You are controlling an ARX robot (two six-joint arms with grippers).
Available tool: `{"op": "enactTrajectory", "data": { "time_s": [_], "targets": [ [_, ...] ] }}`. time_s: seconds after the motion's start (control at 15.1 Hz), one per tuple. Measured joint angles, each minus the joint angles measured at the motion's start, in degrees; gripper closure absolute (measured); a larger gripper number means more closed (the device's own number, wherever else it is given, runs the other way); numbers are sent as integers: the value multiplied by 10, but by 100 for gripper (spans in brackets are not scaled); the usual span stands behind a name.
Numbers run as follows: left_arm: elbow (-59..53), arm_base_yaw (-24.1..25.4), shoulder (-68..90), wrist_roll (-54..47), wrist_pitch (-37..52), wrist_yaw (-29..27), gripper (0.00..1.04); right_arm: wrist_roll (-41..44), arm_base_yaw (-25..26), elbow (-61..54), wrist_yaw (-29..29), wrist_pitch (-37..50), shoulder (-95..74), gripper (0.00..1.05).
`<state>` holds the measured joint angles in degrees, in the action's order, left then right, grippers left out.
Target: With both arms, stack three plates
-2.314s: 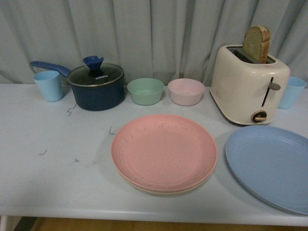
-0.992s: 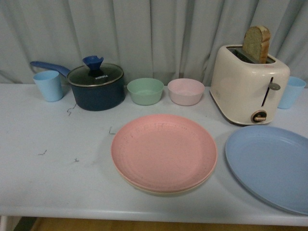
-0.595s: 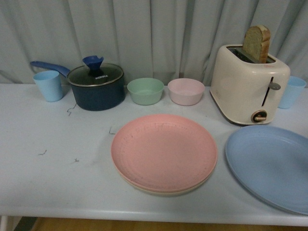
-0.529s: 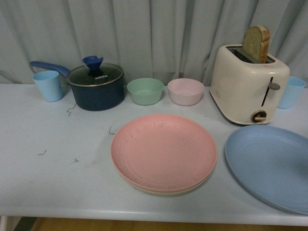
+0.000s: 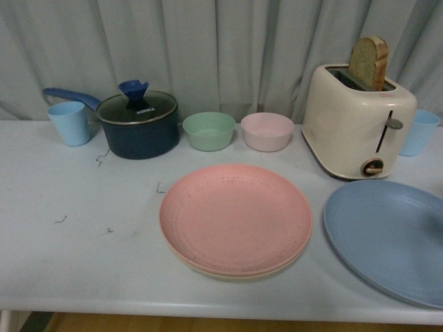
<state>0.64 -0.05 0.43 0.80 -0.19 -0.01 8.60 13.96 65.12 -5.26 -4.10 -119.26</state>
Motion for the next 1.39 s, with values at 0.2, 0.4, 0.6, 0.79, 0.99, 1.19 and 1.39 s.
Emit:
{"op": "enactTrajectory", "data": {
  "time_s": [0.2, 0.4, 0.6, 0.79, 0.99, 1.19, 1.39],
  "targets": [
    [0, 0, 0, 0, 0, 0, 7, -2, 0, 27, 8, -6, -26, 6],
    [0, 0, 0, 0, 0, 0, 7, -2, -1, 48, 13, -14, -45, 16],
    [0, 0, 0, 0, 0, 0, 7, -2, -2, 61, 23, -19, -63, 40],
    [0, 0, 0, 0, 0, 0, 7, -2, -5, 62, 22, -19, -64, 72],
    [0, 0, 0, 0, 0, 0, 7, -3, 4, 38, -6, -9, -42, 99],
    [0, 0, 0, 0, 0, 0, 7, -16, 24, -30, -42, -4, 31, 102],
    [0, 0, 0, 0, 0, 0, 7, -3, 60, -103, -77, -43, 168, 102]
  ]
}}
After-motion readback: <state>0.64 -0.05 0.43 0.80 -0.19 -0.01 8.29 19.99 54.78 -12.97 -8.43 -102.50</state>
